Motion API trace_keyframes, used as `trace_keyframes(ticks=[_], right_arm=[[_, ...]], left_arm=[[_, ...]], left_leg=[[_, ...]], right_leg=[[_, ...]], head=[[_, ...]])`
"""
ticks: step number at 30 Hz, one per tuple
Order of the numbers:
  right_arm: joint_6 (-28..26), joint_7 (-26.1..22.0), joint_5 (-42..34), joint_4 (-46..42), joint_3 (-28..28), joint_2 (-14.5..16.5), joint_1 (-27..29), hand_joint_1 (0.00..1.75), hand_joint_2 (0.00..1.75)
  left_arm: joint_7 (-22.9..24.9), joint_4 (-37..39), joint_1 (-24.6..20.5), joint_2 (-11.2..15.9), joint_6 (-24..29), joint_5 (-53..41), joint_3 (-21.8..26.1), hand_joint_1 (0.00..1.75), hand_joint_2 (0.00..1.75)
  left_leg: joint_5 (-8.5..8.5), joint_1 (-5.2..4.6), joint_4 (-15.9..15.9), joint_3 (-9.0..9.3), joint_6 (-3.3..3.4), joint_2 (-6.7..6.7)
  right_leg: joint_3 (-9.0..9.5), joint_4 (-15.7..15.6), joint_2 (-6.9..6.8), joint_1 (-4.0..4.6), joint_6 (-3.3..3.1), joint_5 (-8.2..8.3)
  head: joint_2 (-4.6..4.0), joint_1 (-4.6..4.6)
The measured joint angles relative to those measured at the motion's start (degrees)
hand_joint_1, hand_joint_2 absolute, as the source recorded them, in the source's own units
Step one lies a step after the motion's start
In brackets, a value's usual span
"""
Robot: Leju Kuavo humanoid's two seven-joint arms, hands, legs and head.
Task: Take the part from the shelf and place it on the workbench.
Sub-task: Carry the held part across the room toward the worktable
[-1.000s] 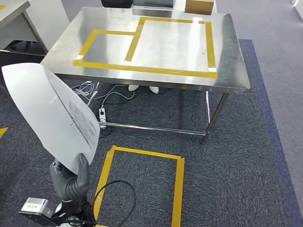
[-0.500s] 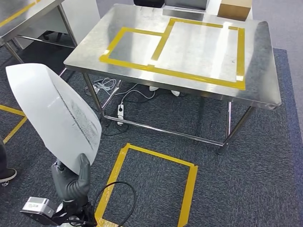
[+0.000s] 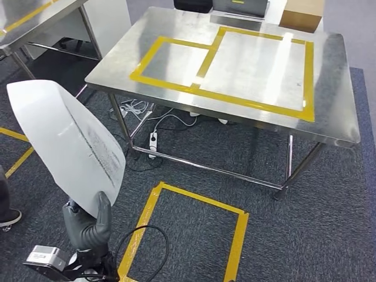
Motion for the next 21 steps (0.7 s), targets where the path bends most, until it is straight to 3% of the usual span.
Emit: trace_keyframes(ticks=[2, 3, 7, 8, 9, 11, 13, 15, 17, 19, 21], right_arm=[[0.1, 0.0, 0.0, 0.0, 0.0, 0.0, -0.1, 0.00, 0.00], [0.1, 0.0, 0.0, 0.0, 0.0, 0.0, -0.1, 0.00, 0.00], [0.2, 0.0, 0.0, 0.0, -0.1, 0.0, 0.0, 0.00, 0.00], [0.3, 0.0, 0.0, 0.0, -0.1, 0.0, 0.1, 0.00, 0.00], [0.4, 0.0, 0.0, 0.0, -0.1, 0.0, 0.2, 0.00, 0.00], [0.5, 0.0, 0.0, 0.0, -0.1, 0.0, 0.4, 0.00, 0.00], [0.7, 0.0, 0.1, 0.0, -0.1, 0.0, 0.4, 0.00, 0.00], [0.7, 0.1, 0.1, 0.1, -0.1, -0.1, 0.4, 0.00, 0.00], [0.7, 0.1, 0.1, 0.1, -0.2, -0.1, 0.4, 0.00, 0.00], [0.7, 0.1, 0.1, 0.1, -0.2, 0.0, 0.3, 0.00, 0.00], [0.7, 0.1, 0.1, 0.1, -0.2, 0.0, 0.2, 0.00, 0.00]], left_arm=[[0.0, 0.0, 0.1, 0.0, 0.0, 0.0, 0.0, 1.75, 1.75], [0.0, -0.1, 0.1, 0.0, 0.0, 0.0, 0.0, 1.75, 1.75], [0.0, -0.1, 0.2, -0.1, -0.1, 0.0, 0.0, 1.75, 1.75], [0.0, -0.1, 0.2, -0.1, -0.1, 0.0, 0.0, 1.75, 1.75], [0.0, -0.1, 0.2, 0.0, -0.2, 0.0, 0.0, 1.75, 1.75], [0.0, -0.1, 0.2, 0.0, -0.2, 0.0, 0.0, 1.75, 1.75], [0.0, -0.1, 0.2, 0.0, -0.3, 0.0, 0.0, 1.75, 1.75], [0.0, -0.1, 0.2, 0.0, -0.4, 0.0, 0.0, 1.75, 1.75], [0.0, -0.1, 0.2, 0.0, -0.4, 0.0, 0.1, 1.75, 1.75], [0.0, -0.1, 0.1, 0.0, -0.5, 0.0, 0.1, 1.75, 1.75], [0.0, -0.1, 0.1, 0.0, -0.5, 0.0, 0.1, 1.75, 1.75]], left_leg=[[-0.31, 0.23, -0.4, 0.83, 0.61, -0.24], [-0.51, 0.33, -0.5, 1.34, 0.90, -0.30], [-1.84, 0.21, -0.6, 2.61, 1.62, -0.47], [-2.32, 0.16, -0.6, 3.18, 1.64, -0.60], [-2.87, 0.12, -0.6, 3.93, 1.60, -0.72], [-4.14, 0.07, -0.6, 5.48, 1.35, -0.83], [-5.22, -0.02, -0.7, 6.37, 0.81, -0.87], [-5.55, -0.08, -0.6, 7.01, 0.13, -0.89], [-4.95, -0.05, 1.5, 6.62, -0.53, -0.74], [-4.81, 0.10, 7.0, 3.37, -1.17, -0.51], [-7.38, 0.38, 13.2, -1.33, -1.69, -0.39]], right_leg=[[-0.09, 1.2, 0.02, -0.04, 0.59, -0.28], [-1.21, 3.2, 0.16, -0.05, 0.75, -0.97], [-10.33, 15.1, 0.70, 0.01, 1.11, -4.92], [-11.61, 15.5, 0.72, 0.04, 1.09, -4.50], [-11.89, 13.9, 0.74, 0.06, 1.02, -2.84], [-10.63, 7.3, 0.84, 0.15, 0.58, 2.74], [-9.39, 2.7, 0.93, 0.40, -0.12, 5.52], [-8.54, 1.8, 0.95, 0.59, -0.93, 5.09], [-7.09, 1.2, 0.92, 0.39, -1.64, 5.00], [-5.43, 0.5, 0.85, 0.11, -2.16, 4.37], [-4.01, 0.3, 0.83, 0.04, -2.38, 3.29]], head=[[0.00, 0.27], [0.00, 0.49], [0.01, 0.99], [0.01, 1.08], [0.01, 1.15], [0.00, 1.28], [0.00, 1.24], [0.00, 1.13], [0.01, 1.04], [0.01, 0.88], [0.00, 0.80]])
